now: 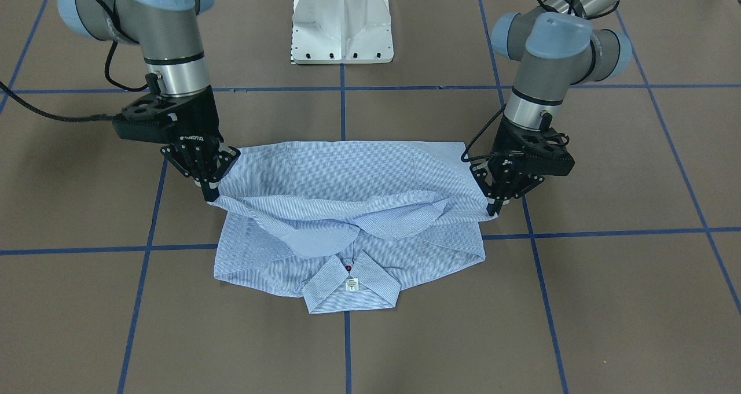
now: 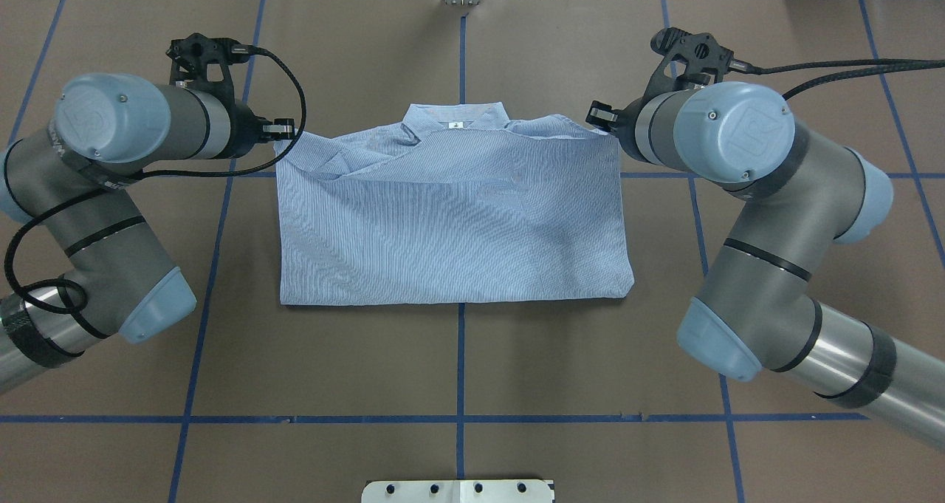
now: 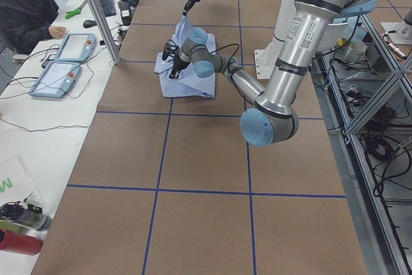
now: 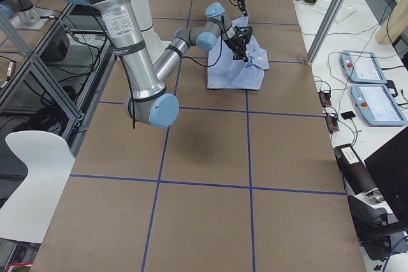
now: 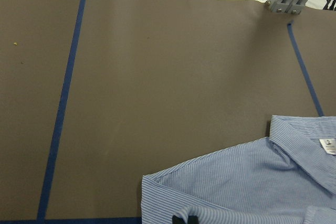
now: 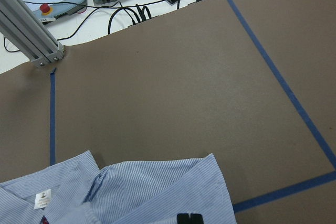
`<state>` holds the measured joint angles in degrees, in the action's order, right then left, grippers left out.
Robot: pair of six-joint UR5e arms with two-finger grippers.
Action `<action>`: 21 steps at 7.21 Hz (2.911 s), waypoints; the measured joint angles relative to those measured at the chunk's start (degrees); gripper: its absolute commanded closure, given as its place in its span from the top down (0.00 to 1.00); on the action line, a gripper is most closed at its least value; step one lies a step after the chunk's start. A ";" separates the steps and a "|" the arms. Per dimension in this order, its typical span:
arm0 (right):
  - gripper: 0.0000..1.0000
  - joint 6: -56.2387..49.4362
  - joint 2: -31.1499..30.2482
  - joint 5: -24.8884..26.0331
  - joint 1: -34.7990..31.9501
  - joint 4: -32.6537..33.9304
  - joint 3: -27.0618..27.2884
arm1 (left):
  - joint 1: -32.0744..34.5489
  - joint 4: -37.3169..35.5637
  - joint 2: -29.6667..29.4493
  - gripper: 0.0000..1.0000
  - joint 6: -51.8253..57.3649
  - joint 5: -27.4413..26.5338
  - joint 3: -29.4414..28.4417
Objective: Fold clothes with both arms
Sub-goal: 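Lay the hem onto the collar and open both grippers, then lower the left gripper to the shirt edge nearest it while the right lifts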
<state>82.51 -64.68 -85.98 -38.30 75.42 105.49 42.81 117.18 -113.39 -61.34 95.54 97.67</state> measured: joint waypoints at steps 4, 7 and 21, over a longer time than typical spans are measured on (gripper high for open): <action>0.00 -2.78 -0.75 -1.03 -0.53 -7.40 -5.52 | 0.00 3.61 -0.87 0.00 1.45 -0.01 -4.34; 0.00 -5.45 -2.03 -4.85 -2.51 -8.09 -5.65 | 0.00 3.75 -1.28 0.00 3.14 -0.01 -5.17; 1.00 -6.92 -1.85 -15.92 -8.46 -9.55 -7.23 | -14.35 22.48 16.15 0.64 -5.89 -0.47 5.06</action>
<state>75.59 -66.53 -101.90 -46.75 65.87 98.26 28.47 139.66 -97.24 -67.23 95.07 102.73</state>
